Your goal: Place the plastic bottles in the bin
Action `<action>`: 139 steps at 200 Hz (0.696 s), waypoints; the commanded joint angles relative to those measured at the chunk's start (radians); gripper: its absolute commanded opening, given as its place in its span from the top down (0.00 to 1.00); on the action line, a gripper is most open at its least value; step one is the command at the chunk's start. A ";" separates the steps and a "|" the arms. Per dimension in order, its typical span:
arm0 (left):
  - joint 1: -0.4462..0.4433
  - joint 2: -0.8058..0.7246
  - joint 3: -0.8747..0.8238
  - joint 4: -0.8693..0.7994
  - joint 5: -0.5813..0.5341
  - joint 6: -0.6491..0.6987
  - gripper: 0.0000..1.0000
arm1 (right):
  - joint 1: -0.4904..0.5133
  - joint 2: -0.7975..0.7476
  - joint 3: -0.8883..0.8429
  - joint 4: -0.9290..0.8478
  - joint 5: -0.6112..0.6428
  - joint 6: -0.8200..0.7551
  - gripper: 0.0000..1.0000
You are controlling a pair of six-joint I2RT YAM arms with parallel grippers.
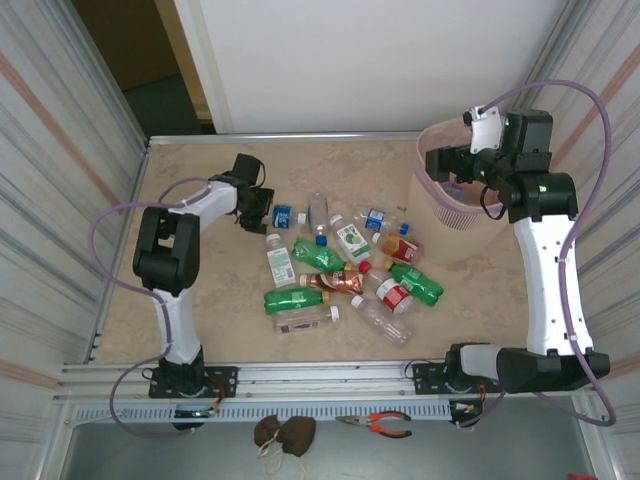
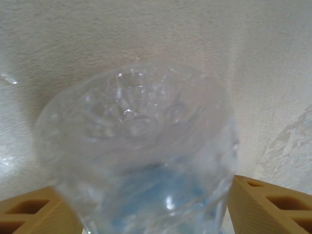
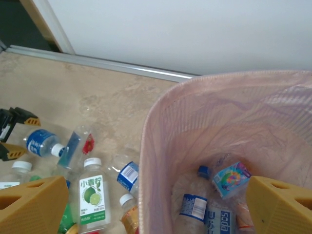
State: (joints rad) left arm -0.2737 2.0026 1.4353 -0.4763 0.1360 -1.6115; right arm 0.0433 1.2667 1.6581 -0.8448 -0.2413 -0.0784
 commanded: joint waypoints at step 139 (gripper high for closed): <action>0.019 -0.190 0.004 0.115 -0.075 0.242 0.43 | 0.056 -0.061 -0.032 0.054 -0.051 0.031 0.06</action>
State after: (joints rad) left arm -0.2607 1.9392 1.4593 -0.4423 0.1020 -1.5288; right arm 0.0925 1.2381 1.6493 -0.8318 -0.2489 -0.0780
